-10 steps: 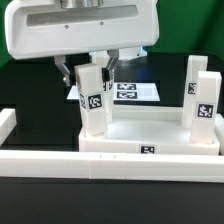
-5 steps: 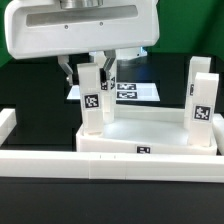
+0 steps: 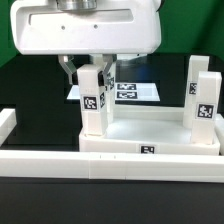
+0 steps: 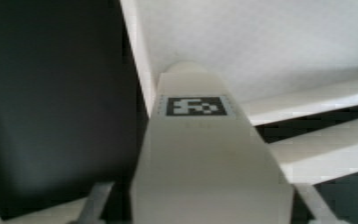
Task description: Assemble desk
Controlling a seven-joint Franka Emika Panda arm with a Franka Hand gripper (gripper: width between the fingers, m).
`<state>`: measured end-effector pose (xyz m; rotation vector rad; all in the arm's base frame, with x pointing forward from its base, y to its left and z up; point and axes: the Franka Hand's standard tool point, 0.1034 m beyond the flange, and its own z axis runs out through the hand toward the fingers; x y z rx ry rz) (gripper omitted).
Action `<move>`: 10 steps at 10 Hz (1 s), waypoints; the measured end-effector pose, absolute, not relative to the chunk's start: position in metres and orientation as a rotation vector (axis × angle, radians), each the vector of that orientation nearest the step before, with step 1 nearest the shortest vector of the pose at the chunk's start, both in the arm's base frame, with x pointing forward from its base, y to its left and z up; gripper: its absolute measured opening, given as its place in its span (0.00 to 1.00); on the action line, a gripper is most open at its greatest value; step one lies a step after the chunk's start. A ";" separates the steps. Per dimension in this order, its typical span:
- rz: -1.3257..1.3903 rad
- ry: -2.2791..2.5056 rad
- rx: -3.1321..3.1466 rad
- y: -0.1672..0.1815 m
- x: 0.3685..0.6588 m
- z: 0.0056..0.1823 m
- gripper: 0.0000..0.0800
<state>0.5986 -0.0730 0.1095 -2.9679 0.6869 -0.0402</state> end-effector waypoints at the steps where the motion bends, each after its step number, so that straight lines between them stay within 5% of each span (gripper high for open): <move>1: -0.032 0.842 -2.917 -0.072 0.598 0.109 0.36; 6: 0.010 1.508 -2.633 -0.067 0.599 0.108 0.36; 8: 0.009 1.485 -2.644 -0.067 0.599 0.108 0.46; 10: 0.002 1.389 -2.692 -0.063 0.600 0.110 0.78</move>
Offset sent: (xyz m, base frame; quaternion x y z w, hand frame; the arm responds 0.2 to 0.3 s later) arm -0.0003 0.0053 -0.0086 -0.0289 0.0058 0.2912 0.9562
